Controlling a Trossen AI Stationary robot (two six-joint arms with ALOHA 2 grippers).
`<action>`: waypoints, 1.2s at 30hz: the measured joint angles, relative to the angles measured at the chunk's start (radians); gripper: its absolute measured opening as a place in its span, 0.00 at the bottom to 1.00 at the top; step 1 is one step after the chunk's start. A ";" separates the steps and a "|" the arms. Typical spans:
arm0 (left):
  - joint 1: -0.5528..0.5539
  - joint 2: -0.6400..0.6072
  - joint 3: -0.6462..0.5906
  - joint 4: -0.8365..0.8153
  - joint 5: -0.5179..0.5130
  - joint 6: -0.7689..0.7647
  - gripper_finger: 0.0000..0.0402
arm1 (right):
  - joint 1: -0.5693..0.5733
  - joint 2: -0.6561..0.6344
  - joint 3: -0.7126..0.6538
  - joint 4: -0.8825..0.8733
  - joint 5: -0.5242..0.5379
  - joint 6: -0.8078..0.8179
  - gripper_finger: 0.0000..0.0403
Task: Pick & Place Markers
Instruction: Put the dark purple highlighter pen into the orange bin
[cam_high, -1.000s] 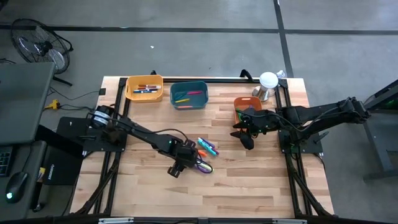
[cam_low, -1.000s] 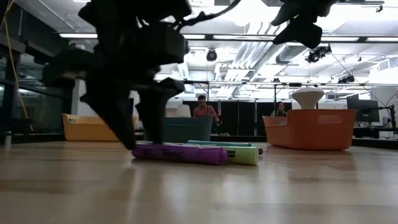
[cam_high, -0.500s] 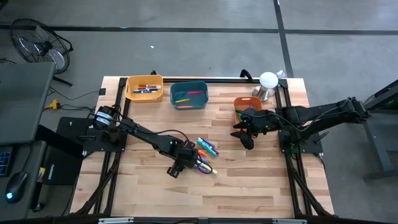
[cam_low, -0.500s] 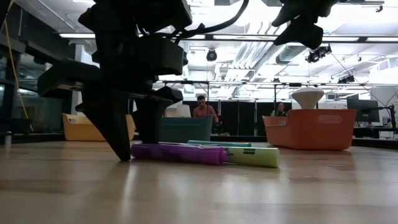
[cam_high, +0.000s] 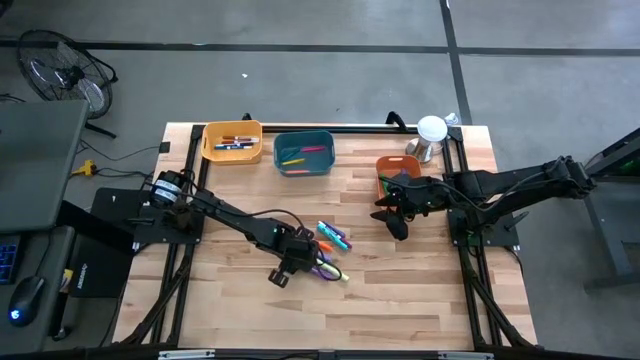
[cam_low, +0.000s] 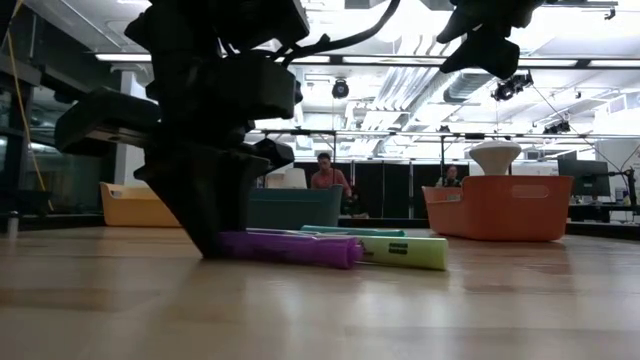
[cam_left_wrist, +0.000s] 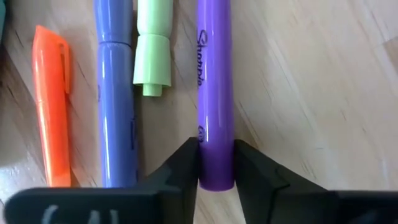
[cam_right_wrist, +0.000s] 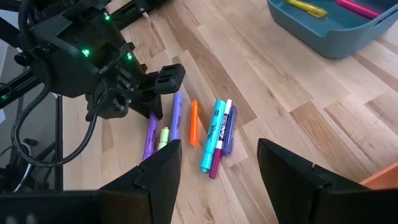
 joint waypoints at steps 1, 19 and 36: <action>0.000 0.000 0.000 0.000 0.001 0.000 0.19 | 0.000 0.000 0.000 0.000 0.000 0.001 0.50; 0.001 0.001 0.001 -0.013 0.043 -0.037 0.17 | 0.000 0.000 0.000 0.001 0.000 0.016 0.50; 0.000 -0.115 -0.006 -0.091 -0.014 -0.119 0.17 | 0.000 0.000 0.000 0.000 -0.008 0.019 0.50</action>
